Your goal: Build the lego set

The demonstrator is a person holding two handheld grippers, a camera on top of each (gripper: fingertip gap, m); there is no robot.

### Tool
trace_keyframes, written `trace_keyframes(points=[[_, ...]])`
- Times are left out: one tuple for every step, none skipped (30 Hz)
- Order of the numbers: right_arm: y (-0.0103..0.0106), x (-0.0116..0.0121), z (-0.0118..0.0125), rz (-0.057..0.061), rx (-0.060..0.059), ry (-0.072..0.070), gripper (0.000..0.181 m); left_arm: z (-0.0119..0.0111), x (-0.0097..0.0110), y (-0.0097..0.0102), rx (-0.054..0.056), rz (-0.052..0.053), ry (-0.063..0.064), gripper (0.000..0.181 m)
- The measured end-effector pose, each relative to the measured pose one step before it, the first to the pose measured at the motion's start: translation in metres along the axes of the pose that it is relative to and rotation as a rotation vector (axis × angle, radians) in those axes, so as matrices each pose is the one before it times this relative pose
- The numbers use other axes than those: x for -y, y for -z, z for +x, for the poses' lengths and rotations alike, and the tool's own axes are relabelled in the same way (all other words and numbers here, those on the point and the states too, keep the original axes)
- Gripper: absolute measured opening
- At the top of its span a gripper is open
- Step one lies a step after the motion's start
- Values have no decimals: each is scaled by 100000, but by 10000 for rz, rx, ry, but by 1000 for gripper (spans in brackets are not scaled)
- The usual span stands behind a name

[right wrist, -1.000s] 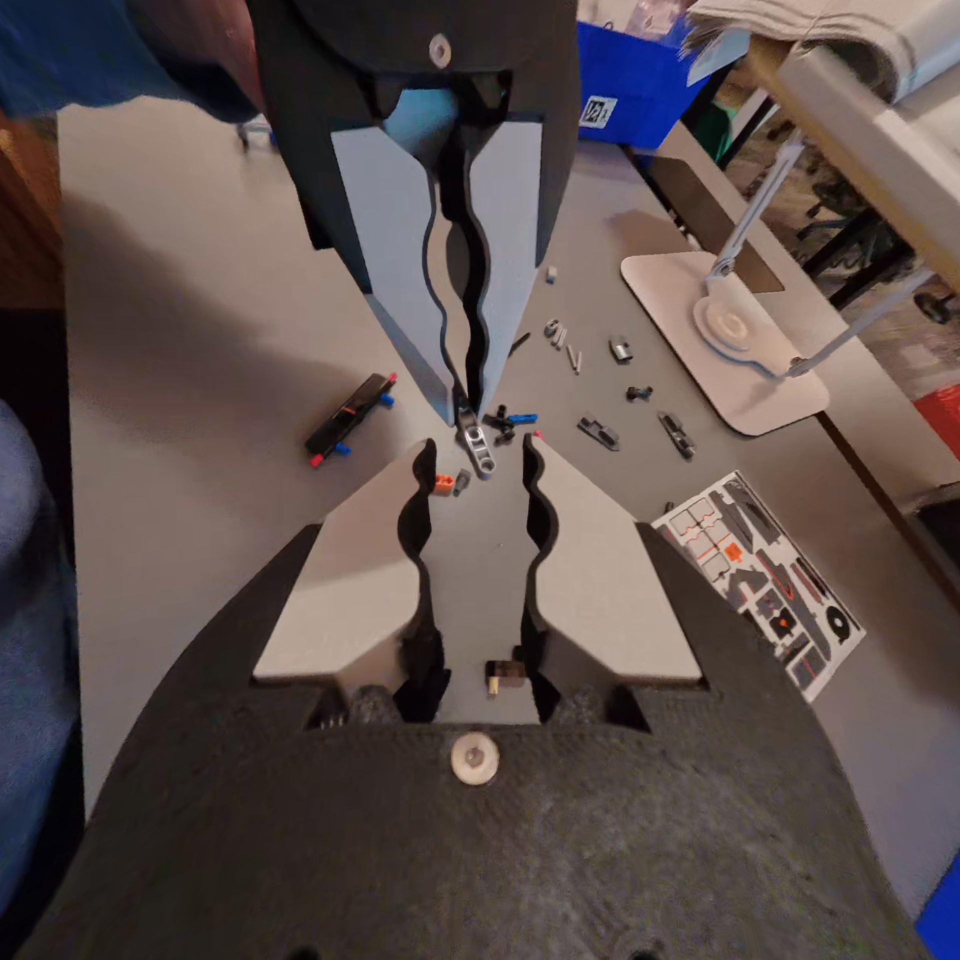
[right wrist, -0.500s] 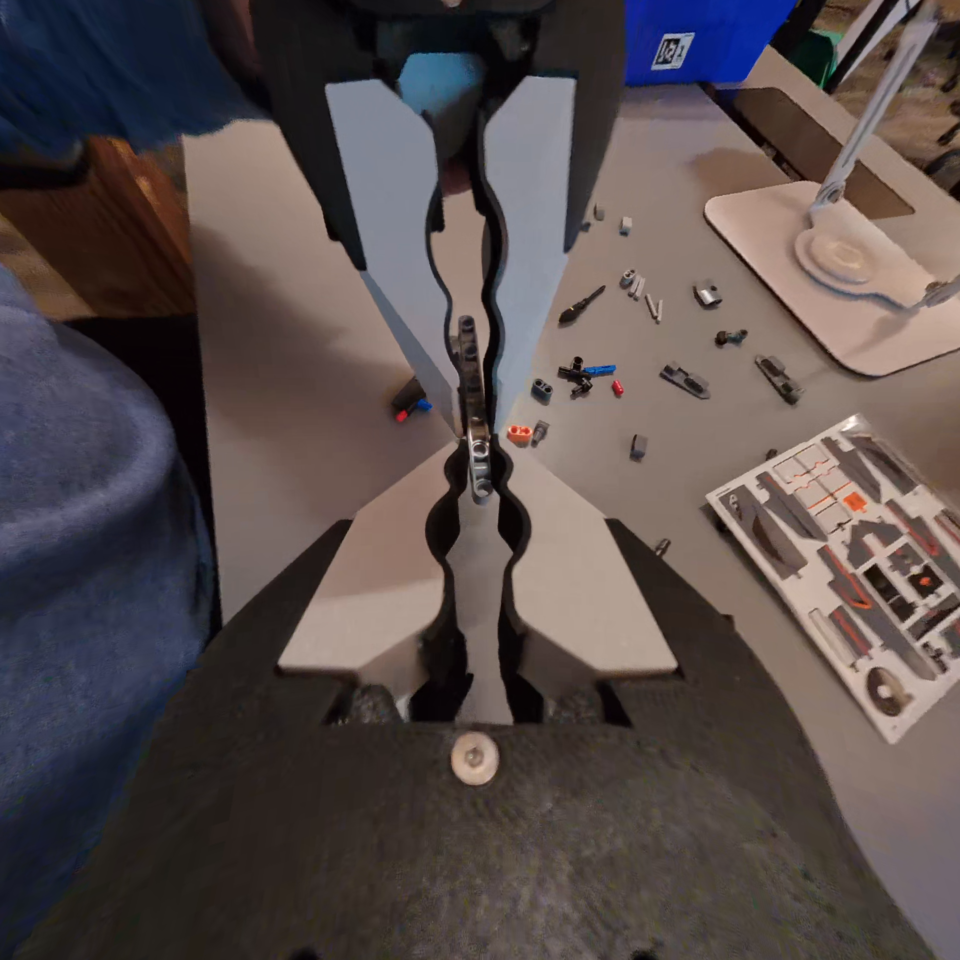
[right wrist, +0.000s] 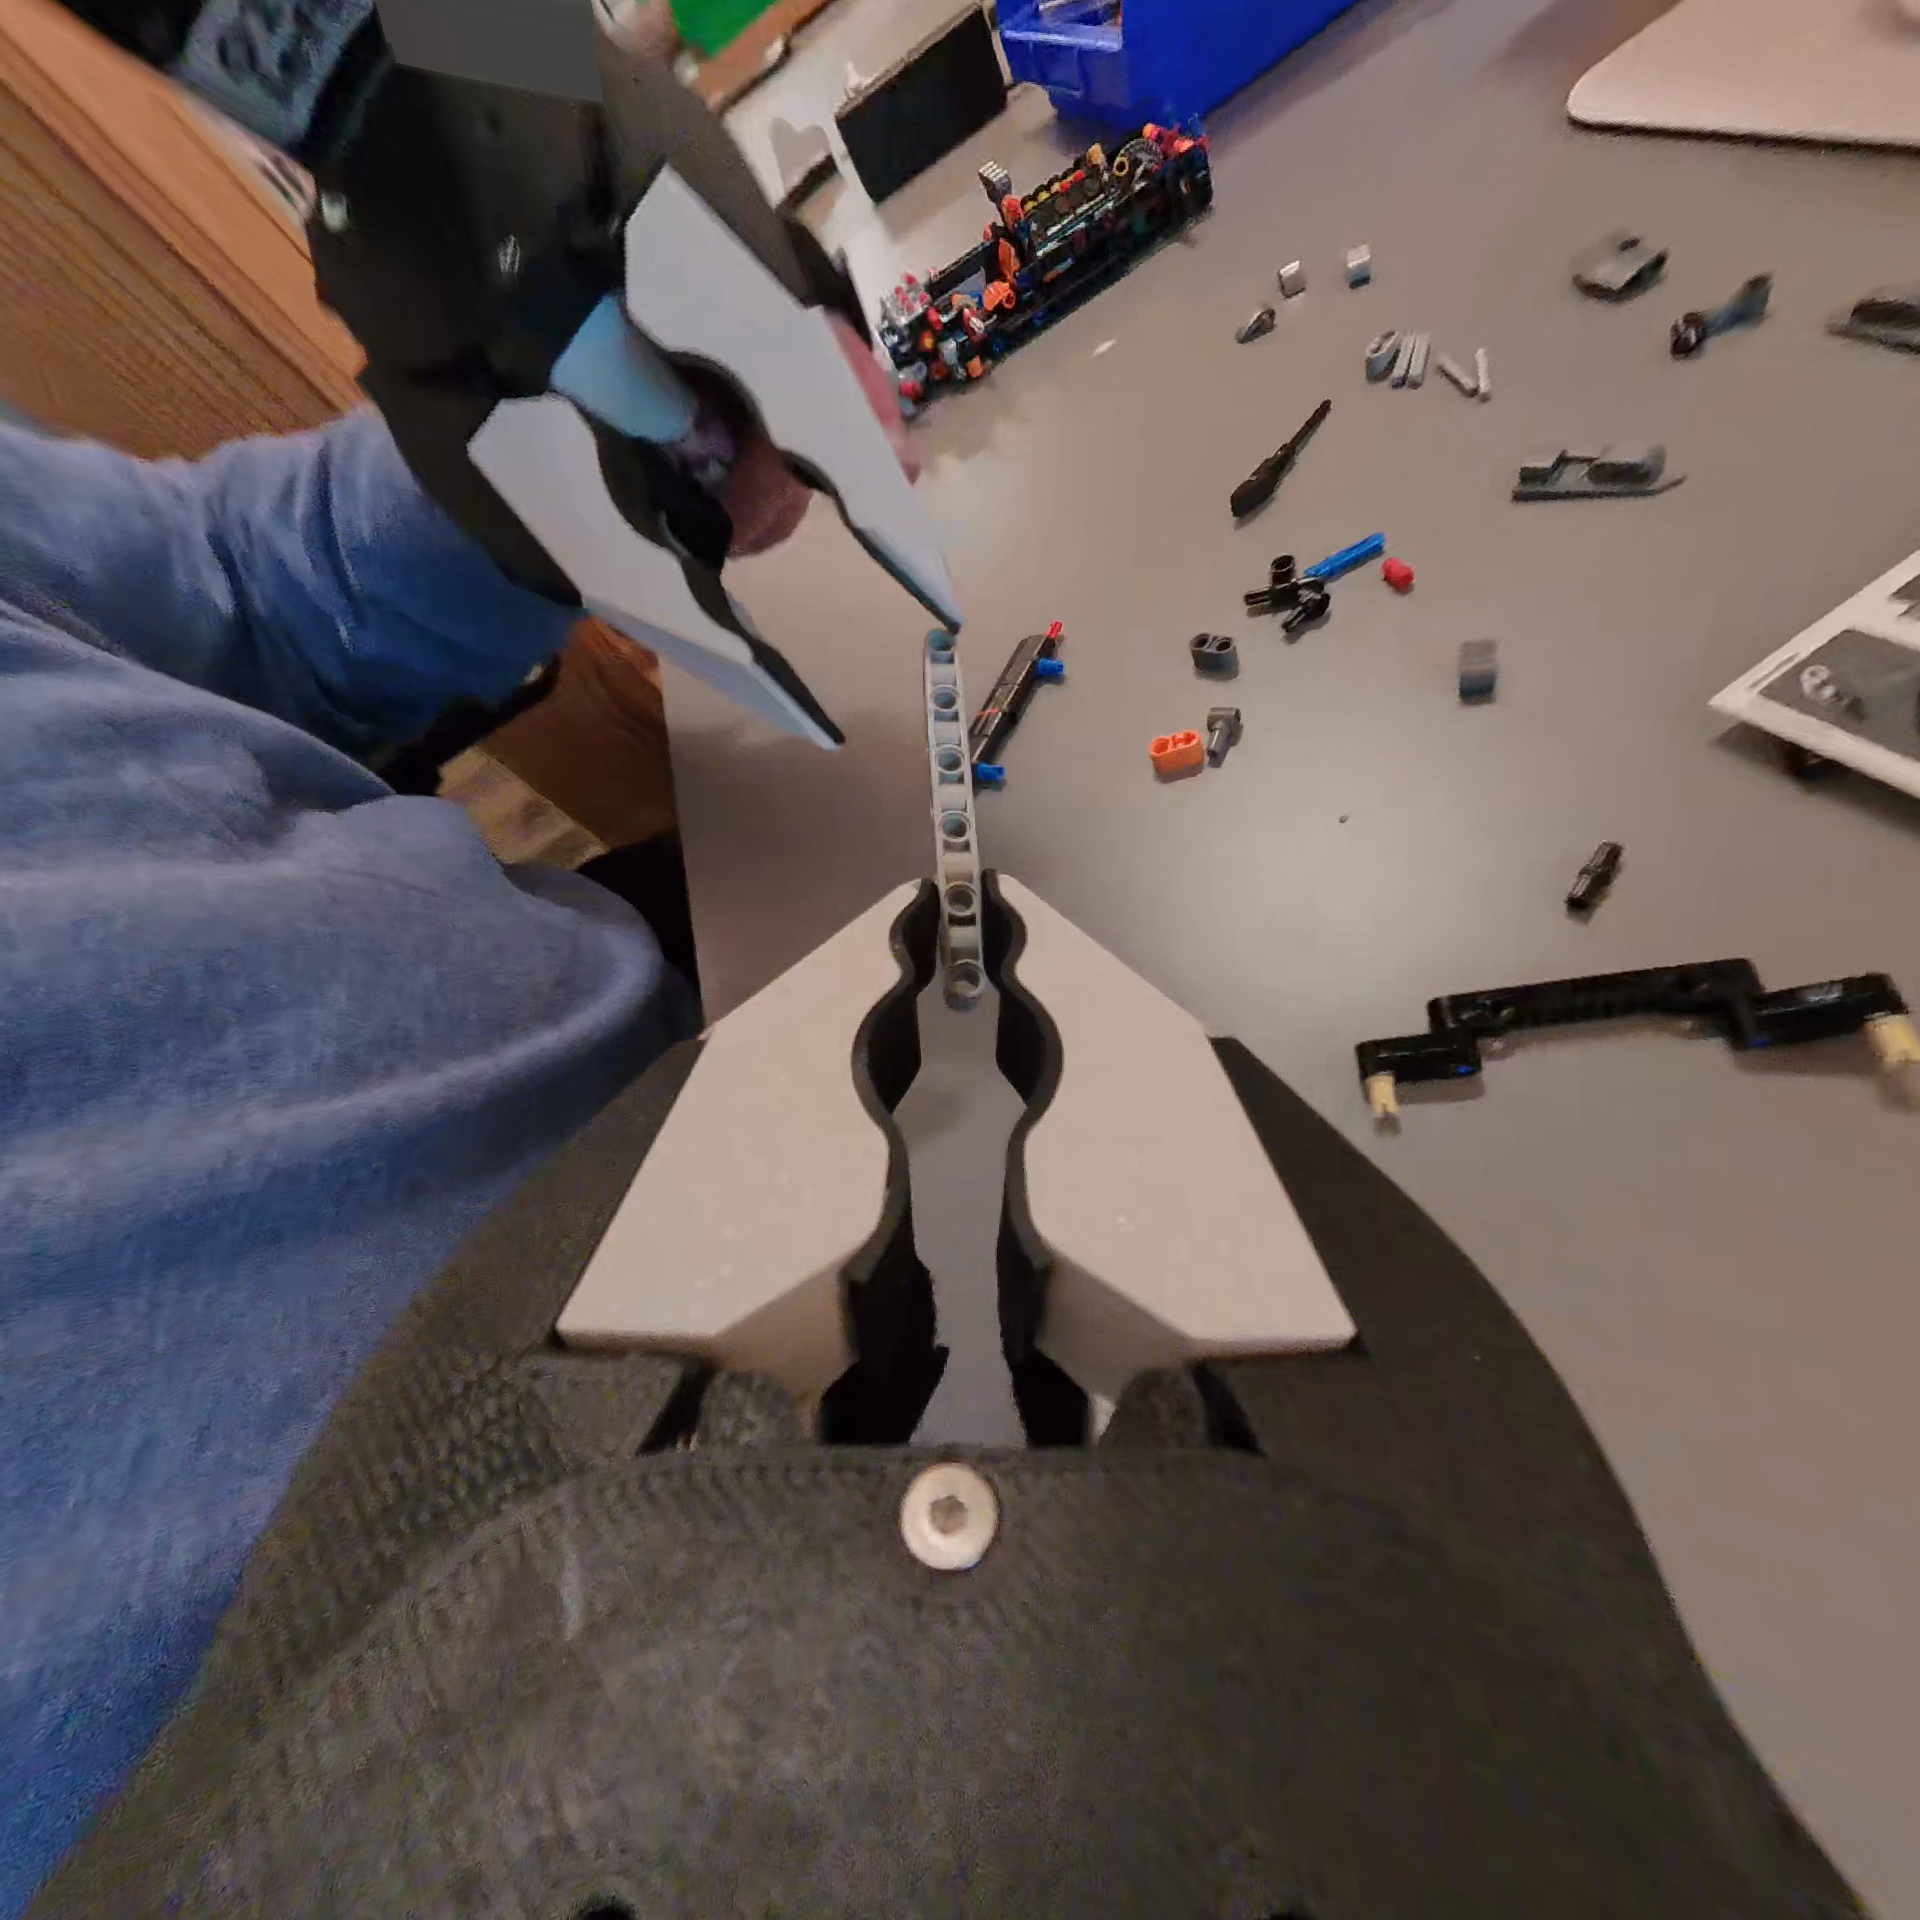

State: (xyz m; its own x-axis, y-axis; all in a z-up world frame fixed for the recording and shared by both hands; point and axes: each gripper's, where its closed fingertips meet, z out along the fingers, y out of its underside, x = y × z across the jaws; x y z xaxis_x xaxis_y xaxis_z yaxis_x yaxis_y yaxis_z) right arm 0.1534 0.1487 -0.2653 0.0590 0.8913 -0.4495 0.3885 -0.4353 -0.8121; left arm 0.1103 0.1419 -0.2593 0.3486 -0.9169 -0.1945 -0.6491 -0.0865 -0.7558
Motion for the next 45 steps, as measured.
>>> trace_keyframes(points=[[-32, -13, 50, 92, 151, -269, 5, -48, -231, -71, 373, -54, -326, 33], [2, 22, 65, 81, 130, -228, 5, -80, -174, -22, 367, -64, -405, 33], [-5, 14, 85, 55, 82, -171, 5, 111, -7, 10, 207, -9, -376, 34], [-14, 19, 89, 34, 40, -99, 5, -40, 76, 19, 257, -2, -297, 36], [-55, -37, 58, -8, 19, -69, 5, -97, 44, -13, 271, -65, -285, 36], [-81, -70, 75, -46, -27, -49, 5, -184, 72, -10, 317, -60, -307, 36], [-96, -126, 82, -84, -49, -10, 5, -179, 211, 24, 312, 11, -324, 35], [-97, -115, -42, -79, 25, -20, 5, -110, 211, -26, 259, -33, -319, 33], [-113, -64, -100, -45, 75, -68, 5, -264, 161, -45, 372, -99, -369, 32], [-101, -74, -44, -56, 30, -40, 5, 197, 56, -163, 96, -188, -488, 30], [-123, -130, -9, -89, -9, -5, 5, 331, -53, -315, 14, -270, -396, 29], [-142, -146, -102, -105, 54, -17, 5, 338, 106, -310, 15, -121, -333, 28], [-148, -116, -167, -84, 106, -40, 5, 383, 8, -363, -40, -139, -259, 26], [-140, -111, -156, -80, 94, -31, 5, 356, -156, -437, -64, -228, -182, 24], [-126, -114, -139, -76, 94, -33, 5, 267, -126, -381, -1, -183, -149, 21], [-101, -117, -103, -64, 80, -53, 5, 167, -24, -293, 56, -120, -108, 15], [-57, -155, 28, -78, 5, -37, 5, 244, 98, -196, -15, -53, -87, 9], [20, -144, 109, -50, -41, -1, 5, 268, -34, -188, -64, -94, -52, 9], [75, -22, 52, 57, 9, -6, 5, 309, -83, -189, -147, -43, 13, 7], [93, 63, 52, 116, -4, 10, 5, 195, 5, -111, -149, 69, 151, 6], [79, -35, 184, 46, -146, 78, 6, 151, -11, -71, -181, 80, 221, 6], [118, -148, 301, -67, -243, 90, 8, 237, -122, -120, -305, -28, 291, 6], [221, -36, 390, 1, -268, 60, 16, 110, -245, -158, -255, -98, 317, 6], [308, 38, 541, 50, -329, 33, 20, 156, -60, -101, -293, 58, 291, 5], [319, -36, 653, 1, -390, 75, 23, 433, -76, -163, -504, 15, 336, 5], [288, -103, 461, -35, -284, 124, 22, 403, -331, -317, -513, -183, 385, 6], [252, 8, 202, 32, -129, 105, 22, 311, -436, -406, -433, -255, 312, 6], [228, 110, 7, 103, -20, 61, 21, 564, -384, -459, -591, -217, 252, 6], [184, 37, -39, 58, 9, 34, 20, 498, -378, -497, -543, -223, 245, 6], [134, -44, -35, 1, -23, 80, 19, 114, -312, -472, -270, -174, 199, 6], [115, -106, 23, -26, -78, 107, 17, 213, -239, -411, -318, -100, 98, 6], [90, -112, 67, -30, -101, 73, 16, 357, -146, -365, -407, -26, 123, 6], [94, -82, -13, -5, -55, 65, 16, -17, 392, -30, -206, 303, 234, 6], [92, -41, -105, 12, 5, 65, 16, -129, 127, -51, -89, 109, 164, 6], [109, -11, -107, 34, 7, 52, 16, -84, -32, -77, -33, 20, 14, 6], [127, 31, -54, 48, -21, 43, 16, -24, -32, -89, -12, 0, -18, 9], [142, 28, 1, 47, -34, 45, 16, -52, 146, 0, 39, 126, 20, 12], [159, 47, 34, 46, -40, 32, 16, 121, 18, -34, -90, 39, 72, 15], [152, 66, 49, 52, -30, 15, 16, 152, 59, 7, -129, 90, 81, 18], [150, 92, 37, 61, -15, 19, 16, -93, 29, 20, 20, 76, 91, 21], [142, 110, 22, 58, -12, 32, 16, -50, -15, 65, 0, 71, 29, 22], [131, 91, 26, 47, -27, 51, 16, 46, -6, 100, -48, 69, 18, 25], [134, 87, 31, 35, -58, 83, 16, -107, 27, 199, 53, 76, 37, 27], [132, 71, 52, 14, -89, 117, 16, -133, -31, 350, 67, 27, 1, 29], [93, 32, 22, -19, -101, 144, 17, -90, 56, 553, 34, 101, 3, 30]])
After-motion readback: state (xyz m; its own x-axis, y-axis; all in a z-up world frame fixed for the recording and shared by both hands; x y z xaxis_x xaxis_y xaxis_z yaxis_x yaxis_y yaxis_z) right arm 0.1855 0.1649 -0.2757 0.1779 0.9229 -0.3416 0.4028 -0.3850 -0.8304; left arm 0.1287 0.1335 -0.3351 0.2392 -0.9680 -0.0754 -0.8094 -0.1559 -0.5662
